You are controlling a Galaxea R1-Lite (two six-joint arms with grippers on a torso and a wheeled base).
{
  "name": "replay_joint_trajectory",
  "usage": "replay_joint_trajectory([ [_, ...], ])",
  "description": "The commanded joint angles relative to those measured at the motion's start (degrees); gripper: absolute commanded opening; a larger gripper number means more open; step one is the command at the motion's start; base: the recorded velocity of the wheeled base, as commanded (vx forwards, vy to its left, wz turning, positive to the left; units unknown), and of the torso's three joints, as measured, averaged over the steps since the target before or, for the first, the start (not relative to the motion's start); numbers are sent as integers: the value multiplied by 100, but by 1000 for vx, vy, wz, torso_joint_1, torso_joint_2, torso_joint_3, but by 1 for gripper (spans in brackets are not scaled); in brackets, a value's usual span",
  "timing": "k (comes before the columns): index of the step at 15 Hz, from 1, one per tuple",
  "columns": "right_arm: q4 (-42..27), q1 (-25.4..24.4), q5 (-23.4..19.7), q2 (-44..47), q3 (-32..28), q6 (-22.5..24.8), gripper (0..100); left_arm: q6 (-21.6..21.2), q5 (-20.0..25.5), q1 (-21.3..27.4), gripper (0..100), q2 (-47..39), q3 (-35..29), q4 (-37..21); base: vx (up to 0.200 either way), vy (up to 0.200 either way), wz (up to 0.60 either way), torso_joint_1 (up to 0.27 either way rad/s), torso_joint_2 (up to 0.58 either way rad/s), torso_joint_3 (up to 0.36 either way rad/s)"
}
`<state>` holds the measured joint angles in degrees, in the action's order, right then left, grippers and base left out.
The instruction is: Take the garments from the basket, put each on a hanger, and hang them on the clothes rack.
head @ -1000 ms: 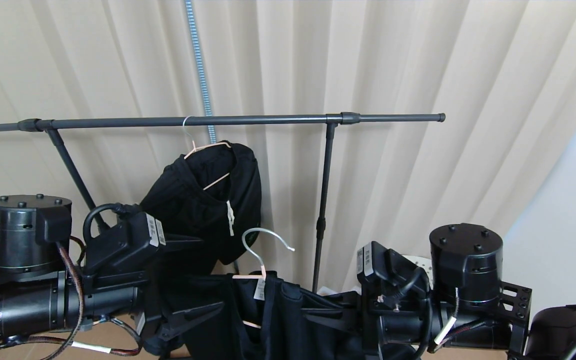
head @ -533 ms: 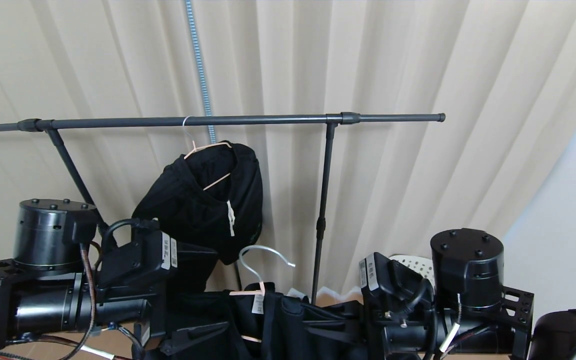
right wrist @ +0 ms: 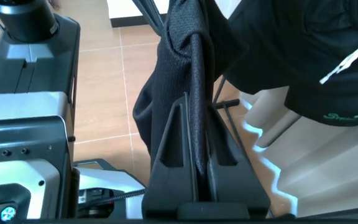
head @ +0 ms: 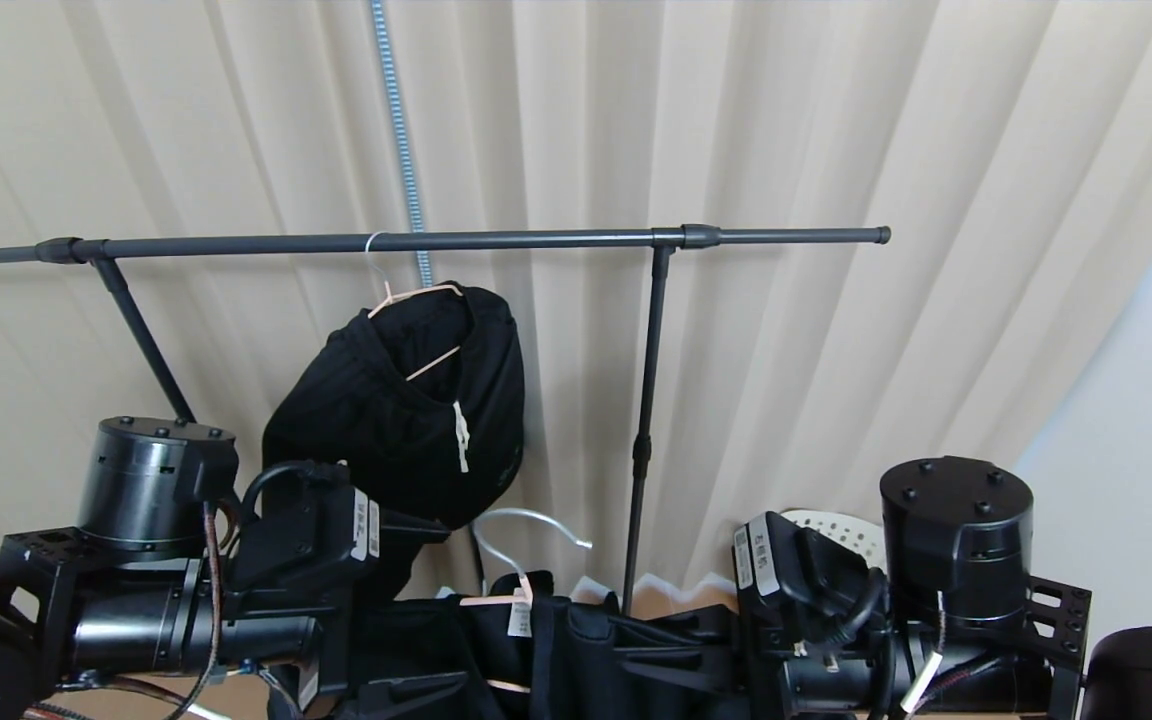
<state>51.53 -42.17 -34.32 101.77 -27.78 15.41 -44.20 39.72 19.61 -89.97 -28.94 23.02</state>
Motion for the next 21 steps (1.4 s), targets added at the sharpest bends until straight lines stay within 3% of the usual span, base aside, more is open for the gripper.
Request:
replay_joint_trajectory([
  [1,15,-2,-5,-25,10,6,0,-1,10,-2,0,5,117,10,0,0,0,0,0,0],
  [12,50,16,4,36,-34,147,0,17,1,-89,0,454,442,28,0,0,0,0,0,0],
  [13,50,16,4,27,-34,147,100,26,1,-98,0,454,433,28,0,0,0,0,0,0],
  [17,59,270,-14,-25,18,270,100,122,-8,-160,0,586,433,36,0,0,0,0,0,0],
  [21,41,631,-365,-192,27,454,100,122,-8,-502,0,814,477,28,0,0,0,0,0,0],
])
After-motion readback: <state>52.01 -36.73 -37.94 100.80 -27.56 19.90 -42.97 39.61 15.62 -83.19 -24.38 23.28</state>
